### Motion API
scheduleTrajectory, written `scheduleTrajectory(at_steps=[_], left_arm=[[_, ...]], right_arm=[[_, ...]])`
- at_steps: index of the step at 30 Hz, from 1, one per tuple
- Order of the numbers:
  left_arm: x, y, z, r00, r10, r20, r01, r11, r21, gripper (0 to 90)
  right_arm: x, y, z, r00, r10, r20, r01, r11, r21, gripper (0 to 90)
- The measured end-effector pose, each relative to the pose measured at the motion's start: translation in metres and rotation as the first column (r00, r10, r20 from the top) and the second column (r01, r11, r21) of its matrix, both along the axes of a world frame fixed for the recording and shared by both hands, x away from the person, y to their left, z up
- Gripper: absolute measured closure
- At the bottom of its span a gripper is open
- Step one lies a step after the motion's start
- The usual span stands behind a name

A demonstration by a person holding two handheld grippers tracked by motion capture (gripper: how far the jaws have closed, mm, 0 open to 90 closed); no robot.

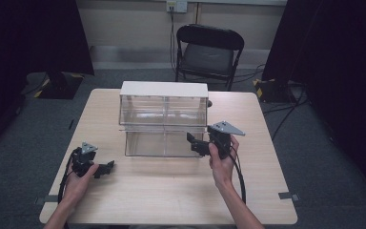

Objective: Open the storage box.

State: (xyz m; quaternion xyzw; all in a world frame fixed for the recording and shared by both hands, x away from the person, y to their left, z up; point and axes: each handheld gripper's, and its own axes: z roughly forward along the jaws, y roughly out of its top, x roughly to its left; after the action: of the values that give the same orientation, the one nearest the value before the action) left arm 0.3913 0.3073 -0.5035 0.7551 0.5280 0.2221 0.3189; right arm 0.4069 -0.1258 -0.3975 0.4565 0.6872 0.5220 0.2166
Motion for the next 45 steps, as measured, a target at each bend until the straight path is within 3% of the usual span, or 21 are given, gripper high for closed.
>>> scheduleTrajectory(at_steps=[45], left_arm=[[0.0000,0.0000,0.0000,1.0000,0.001,0.000,-0.001,1.0000,0.001,0.3]], right_arm=[[0.0011,0.0002,0.0010,0.9999,0.011,-0.004,-0.011,0.9999,-0.002,13.5]])
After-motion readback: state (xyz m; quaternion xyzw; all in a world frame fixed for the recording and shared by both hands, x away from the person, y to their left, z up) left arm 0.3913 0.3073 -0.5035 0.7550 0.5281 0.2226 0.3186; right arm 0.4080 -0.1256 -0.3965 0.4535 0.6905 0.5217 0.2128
